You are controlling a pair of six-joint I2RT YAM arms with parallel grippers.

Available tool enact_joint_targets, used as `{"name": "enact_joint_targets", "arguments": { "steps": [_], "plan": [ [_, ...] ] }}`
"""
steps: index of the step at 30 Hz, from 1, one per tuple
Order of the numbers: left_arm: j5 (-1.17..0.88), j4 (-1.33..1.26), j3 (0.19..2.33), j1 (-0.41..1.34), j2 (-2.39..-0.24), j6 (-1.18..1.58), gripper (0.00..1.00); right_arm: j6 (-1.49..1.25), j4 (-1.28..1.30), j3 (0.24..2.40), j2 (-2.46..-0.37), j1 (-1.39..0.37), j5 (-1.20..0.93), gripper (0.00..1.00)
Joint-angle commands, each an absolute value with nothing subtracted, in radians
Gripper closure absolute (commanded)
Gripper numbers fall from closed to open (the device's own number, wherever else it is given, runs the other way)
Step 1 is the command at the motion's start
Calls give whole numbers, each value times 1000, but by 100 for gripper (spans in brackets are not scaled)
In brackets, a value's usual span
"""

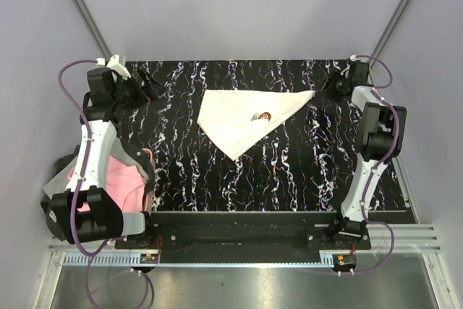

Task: Fold the napkin, place the utensils inside, and roll it up
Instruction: Fold the napkin

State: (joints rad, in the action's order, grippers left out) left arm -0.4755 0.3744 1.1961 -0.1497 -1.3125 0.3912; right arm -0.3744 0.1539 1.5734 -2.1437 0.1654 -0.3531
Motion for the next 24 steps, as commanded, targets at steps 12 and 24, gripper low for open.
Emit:
{"name": "enact_joint_targets", "arguments": {
  "steps": [12, 24],
  "plan": [
    [-509, 325, 1189, -155, -1327, 384, 1, -497, 72, 1694, -2286, 169, -453, 45],
    [-509, 327, 1190, -155, -1324, 385, 1, -549, 204, 1782, -2371, 169, -414, 57]
  ]
}}
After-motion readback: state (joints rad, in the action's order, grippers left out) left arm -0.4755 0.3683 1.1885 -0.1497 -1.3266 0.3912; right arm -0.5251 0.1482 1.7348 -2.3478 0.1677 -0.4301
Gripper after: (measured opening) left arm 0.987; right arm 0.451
